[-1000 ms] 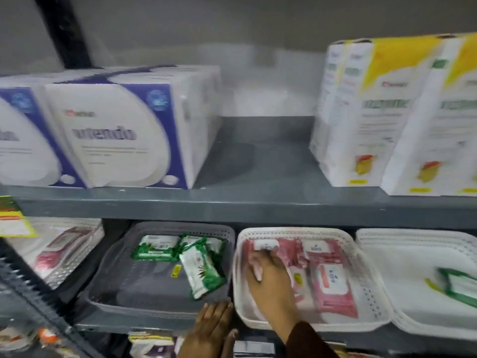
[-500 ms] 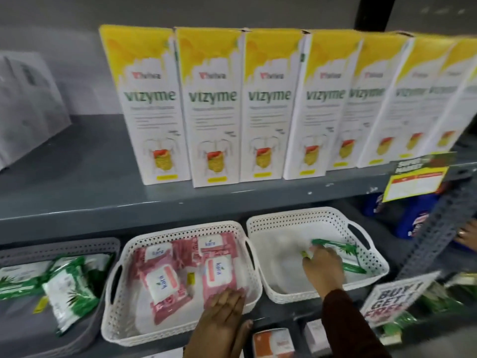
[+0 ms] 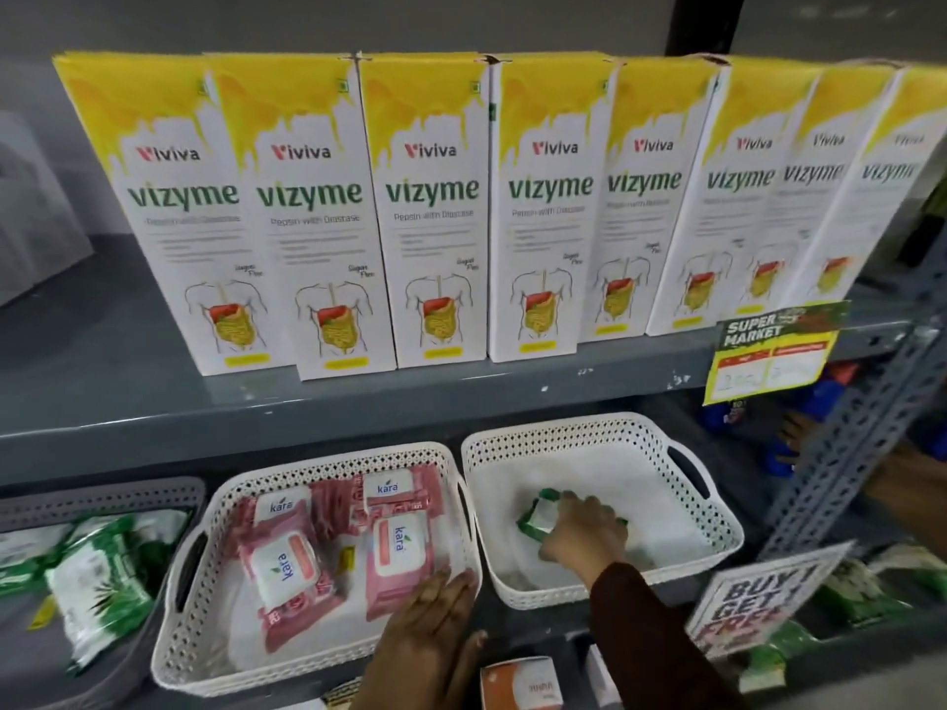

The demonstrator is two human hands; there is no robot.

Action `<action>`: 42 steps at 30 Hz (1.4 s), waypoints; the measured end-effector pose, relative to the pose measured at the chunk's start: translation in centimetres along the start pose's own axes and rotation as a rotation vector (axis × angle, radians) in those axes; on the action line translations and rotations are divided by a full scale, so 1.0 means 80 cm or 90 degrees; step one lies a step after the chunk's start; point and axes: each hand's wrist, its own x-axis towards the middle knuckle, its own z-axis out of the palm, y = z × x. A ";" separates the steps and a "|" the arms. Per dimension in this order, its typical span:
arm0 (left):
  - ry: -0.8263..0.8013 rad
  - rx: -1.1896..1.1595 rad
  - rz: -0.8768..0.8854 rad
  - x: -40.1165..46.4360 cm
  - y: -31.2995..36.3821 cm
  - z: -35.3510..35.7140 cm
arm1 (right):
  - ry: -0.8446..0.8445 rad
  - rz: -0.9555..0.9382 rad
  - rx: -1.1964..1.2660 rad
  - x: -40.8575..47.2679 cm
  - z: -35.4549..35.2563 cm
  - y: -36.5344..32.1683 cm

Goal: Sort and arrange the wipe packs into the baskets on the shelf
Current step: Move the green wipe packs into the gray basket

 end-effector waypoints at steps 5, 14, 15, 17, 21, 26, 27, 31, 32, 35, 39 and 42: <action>0.014 0.033 -0.004 -0.026 -0.025 -0.003 | -0.020 -0.036 0.162 -0.003 -0.005 0.027; 0.106 0.082 -0.148 -0.145 -0.146 -0.070 | 0.209 -0.077 0.437 -0.063 -0.046 -0.043; 0.116 0.079 -0.187 -0.162 -0.162 -0.083 | 0.217 -0.107 0.460 -0.073 -0.050 -0.065; 0.119 0.076 -0.271 -0.200 -0.197 -0.109 | 0.197 -0.167 0.495 -0.100 -0.055 -0.121; 0.072 0.100 -0.380 -0.274 -0.264 -0.157 | 0.131 -0.288 0.496 -0.151 -0.026 -0.246; 0.037 0.099 -0.421 -0.334 -0.326 -0.201 | 0.028 -0.443 0.374 -0.211 0.053 -0.390; 0.036 0.093 -0.425 -0.341 -0.335 -0.206 | 0.013 -0.470 0.343 -0.221 0.066 -0.416; 0.053 0.087 -0.423 -0.366 -0.362 -0.226 | -0.018 -0.583 0.212 -0.249 0.110 -0.509; 0.058 0.081 -0.419 -0.370 -0.367 -0.230 | -0.016 -0.619 0.193 -0.251 0.119 -0.529; 0.056 0.059 -0.402 -0.381 -0.378 -0.239 | 0.014 -0.709 0.102 -0.249 0.145 -0.583; 0.036 0.055 -0.412 -0.386 -0.376 -0.237 | 0.038 -0.706 -0.167 -0.243 0.182 -0.603; 0.057 0.036 -0.430 -0.384 -0.374 -0.233 | 0.057 -0.683 -0.081 -0.254 0.184 -0.586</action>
